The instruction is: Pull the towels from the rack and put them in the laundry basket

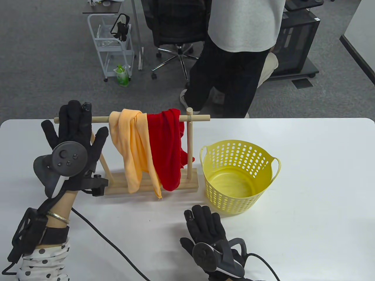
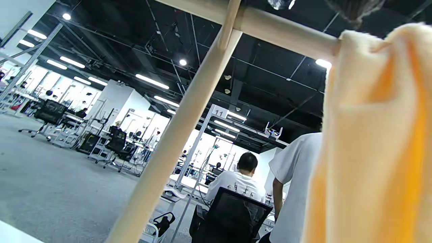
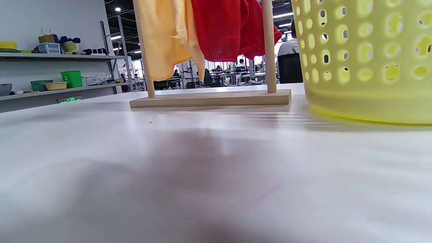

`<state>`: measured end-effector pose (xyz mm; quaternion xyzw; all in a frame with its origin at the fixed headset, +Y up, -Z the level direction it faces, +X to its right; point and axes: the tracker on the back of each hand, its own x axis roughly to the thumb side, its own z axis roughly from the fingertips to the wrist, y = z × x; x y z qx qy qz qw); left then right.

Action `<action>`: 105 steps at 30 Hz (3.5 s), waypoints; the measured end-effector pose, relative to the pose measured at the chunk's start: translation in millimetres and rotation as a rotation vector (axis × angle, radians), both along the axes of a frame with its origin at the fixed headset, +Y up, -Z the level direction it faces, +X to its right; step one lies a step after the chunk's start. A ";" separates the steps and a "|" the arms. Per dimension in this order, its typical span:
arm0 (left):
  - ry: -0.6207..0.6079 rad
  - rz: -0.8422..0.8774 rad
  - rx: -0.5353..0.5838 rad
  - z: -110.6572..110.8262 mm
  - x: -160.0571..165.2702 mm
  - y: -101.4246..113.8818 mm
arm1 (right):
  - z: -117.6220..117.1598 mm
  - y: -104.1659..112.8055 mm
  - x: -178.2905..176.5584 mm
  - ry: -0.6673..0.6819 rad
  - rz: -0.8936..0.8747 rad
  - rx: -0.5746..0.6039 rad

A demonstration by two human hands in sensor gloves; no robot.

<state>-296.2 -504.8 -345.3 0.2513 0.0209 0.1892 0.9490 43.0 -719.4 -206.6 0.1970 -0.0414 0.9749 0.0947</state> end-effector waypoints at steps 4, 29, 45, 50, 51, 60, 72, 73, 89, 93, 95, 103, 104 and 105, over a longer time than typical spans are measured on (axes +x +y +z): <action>0.006 0.008 -0.027 -6.9 0.2 2.9 | -0.9 -1.0 0.1 0.001 0.004 -0.015; -0.003 0.052 0.044 -15.9 -1.2 -6.5 | -9.5 8.4 -23.4 0.051 0.032 0.077; -0.006 0.044 0.059 -14.8 -0.8 -8.1 | -72.4 183.1 -87.8 0.091 -0.081 0.452; -0.002 0.036 0.063 -13.7 -0.5 -8.5 | -98.9 219.8 -113.7 0.024 -0.132 0.440; -0.002 0.034 0.066 -13.4 -0.4 -8.8 | -102.9 223.6 -116.9 0.014 -0.141 0.421; 0.000 0.030 0.070 -12.5 0.2 -9.8 | -139.1 242.6 -145.1 -0.115 -0.095 0.416; 0.003 0.029 0.067 -12.6 0.9 -10.1 | -150.2 238.1 -151.0 -0.181 -0.064 0.438; 0.003 0.029 0.066 -12.6 1.0 -10.1 | -150.6 239.5 -151.1 -0.186 -0.065 0.449; 0.001 0.034 0.074 -13.2 1.4 -11.1 | -126.6 302.4 -125.9 -0.194 -0.300 0.556; 0.001 0.034 0.074 -13.2 1.6 -11.1 | -121.0 311.8 -114.9 -0.144 -0.407 0.521; 0.003 0.032 0.074 -13.1 1.7 -11.1 | -120.3 315.2 -110.4 -0.113 -0.484 0.462; 0.004 0.032 0.075 -13.2 2.0 -11.3 | -109.9 326.4 -91.5 -0.020 -0.705 0.422; 0.004 0.032 0.075 -13.3 2.1 -11.3 | -107.3 328.7 -88.0 -0.010 -0.720 0.429; 0.005 0.032 0.075 -13.4 2.1 -11.3 | -105.6 330.2 -85.5 -0.006 -0.731 0.436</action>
